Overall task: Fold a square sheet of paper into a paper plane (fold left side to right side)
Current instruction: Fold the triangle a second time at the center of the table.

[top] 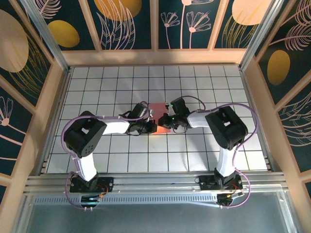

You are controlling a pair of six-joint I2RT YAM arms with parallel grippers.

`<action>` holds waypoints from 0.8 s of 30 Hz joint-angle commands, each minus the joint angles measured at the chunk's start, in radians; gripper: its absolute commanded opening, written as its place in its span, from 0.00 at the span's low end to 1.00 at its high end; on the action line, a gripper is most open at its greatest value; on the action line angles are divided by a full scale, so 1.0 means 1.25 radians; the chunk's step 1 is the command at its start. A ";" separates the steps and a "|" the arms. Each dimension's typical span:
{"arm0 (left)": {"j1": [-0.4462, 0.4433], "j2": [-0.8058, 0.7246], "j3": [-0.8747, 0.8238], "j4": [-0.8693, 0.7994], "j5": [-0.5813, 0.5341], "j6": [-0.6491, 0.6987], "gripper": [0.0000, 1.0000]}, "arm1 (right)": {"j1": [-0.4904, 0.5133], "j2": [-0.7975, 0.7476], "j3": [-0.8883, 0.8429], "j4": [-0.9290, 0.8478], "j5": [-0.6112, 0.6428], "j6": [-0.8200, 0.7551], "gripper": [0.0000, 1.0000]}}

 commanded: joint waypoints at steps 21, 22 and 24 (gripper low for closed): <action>0.002 0.013 -0.029 -0.070 -0.053 0.017 0.00 | -0.134 -0.068 0.042 -0.099 -0.011 -0.079 0.00; 0.002 0.012 -0.028 -0.069 -0.053 0.018 0.00 | -0.121 -0.072 0.026 -0.080 -0.024 -0.062 0.00; 0.002 0.012 -0.027 -0.070 -0.052 0.020 0.00 | -0.095 -0.068 0.008 -0.047 -0.045 -0.030 0.00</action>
